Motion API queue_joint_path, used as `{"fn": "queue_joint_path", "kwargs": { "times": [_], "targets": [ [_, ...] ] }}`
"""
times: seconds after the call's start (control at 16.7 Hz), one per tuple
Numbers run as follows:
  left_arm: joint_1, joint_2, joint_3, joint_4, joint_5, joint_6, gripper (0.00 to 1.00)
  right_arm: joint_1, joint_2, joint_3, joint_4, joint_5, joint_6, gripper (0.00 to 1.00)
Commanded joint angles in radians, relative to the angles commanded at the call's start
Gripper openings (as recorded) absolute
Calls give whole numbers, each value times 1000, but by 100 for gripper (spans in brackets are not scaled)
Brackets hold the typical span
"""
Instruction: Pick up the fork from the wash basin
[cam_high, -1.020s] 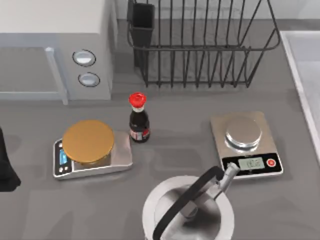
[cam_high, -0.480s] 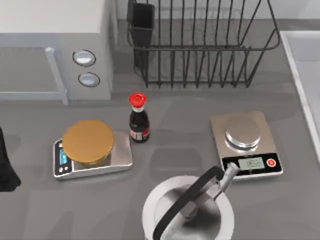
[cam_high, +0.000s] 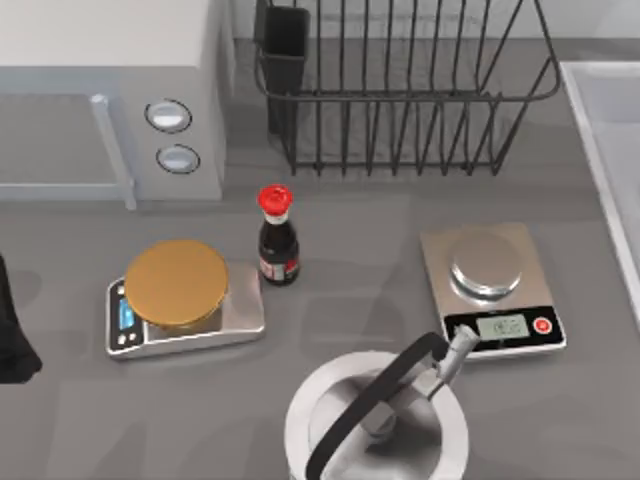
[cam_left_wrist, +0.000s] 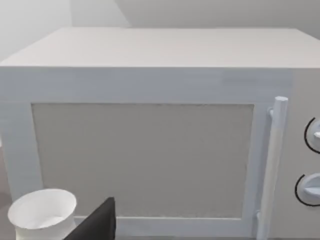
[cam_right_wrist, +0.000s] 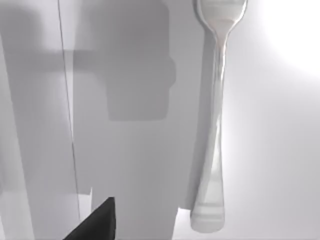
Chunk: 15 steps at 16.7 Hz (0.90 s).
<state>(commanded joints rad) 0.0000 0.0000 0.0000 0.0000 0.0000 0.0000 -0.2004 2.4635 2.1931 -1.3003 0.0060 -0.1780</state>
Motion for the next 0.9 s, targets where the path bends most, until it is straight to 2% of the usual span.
{"fn": "queue_joint_path", "kwargs": {
  "times": [0.36, 0.9],
  "targets": [
    [0, 0, 0, 0, 0, 0, 100, 6, 16, -30, 41, 0, 1, 100],
    [0, 0, 0, 0, 0, 0, 100, 1, 178, -241, 424, 2, 3, 100]
  ]
}}
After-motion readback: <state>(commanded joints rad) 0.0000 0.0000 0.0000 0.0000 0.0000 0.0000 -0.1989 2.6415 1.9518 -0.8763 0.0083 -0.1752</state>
